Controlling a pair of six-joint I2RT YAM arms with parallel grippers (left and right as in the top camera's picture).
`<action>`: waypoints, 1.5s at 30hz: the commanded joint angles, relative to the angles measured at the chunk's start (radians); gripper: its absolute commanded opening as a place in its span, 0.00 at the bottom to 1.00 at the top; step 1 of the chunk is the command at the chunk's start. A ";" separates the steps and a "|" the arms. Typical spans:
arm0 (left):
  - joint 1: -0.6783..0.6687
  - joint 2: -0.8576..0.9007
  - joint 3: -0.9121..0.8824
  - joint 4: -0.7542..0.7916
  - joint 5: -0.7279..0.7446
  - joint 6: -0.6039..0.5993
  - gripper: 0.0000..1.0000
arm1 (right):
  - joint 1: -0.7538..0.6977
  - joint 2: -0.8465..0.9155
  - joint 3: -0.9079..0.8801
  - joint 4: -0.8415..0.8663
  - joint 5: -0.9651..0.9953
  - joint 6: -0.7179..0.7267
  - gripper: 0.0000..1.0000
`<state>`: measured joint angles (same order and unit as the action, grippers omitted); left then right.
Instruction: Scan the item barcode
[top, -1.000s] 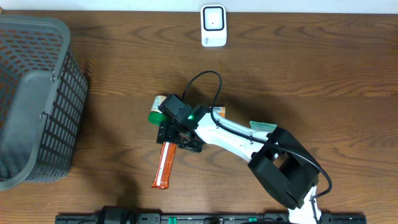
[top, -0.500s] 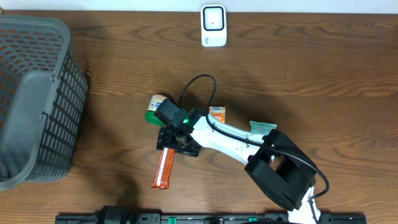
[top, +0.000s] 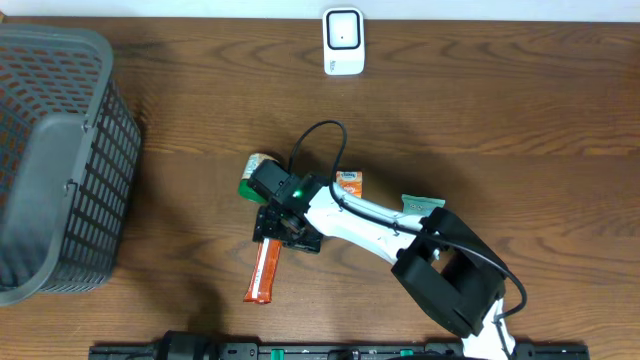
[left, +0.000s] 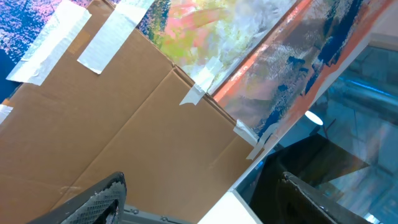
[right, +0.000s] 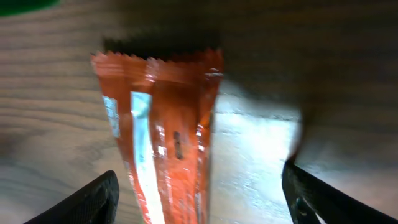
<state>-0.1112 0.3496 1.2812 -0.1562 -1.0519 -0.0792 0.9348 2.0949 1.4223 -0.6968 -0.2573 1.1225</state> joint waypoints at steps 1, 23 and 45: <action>0.006 -0.002 -0.010 0.004 0.005 -0.009 0.78 | 0.016 0.192 -0.063 0.024 0.060 -0.020 0.80; 0.006 -0.002 -0.010 0.003 0.005 -0.009 0.78 | -0.019 0.156 0.040 -0.166 0.253 -0.106 0.01; 0.006 -0.002 -0.010 0.003 0.005 -0.009 0.78 | -0.021 -0.414 0.056 -0.247 0.772 -0.459 0.01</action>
<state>-0.1112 0.3496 1.2812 -0.1562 -1.0519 -0.0792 0.9245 1.7039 1.4742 -0.9386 0.4694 0.7517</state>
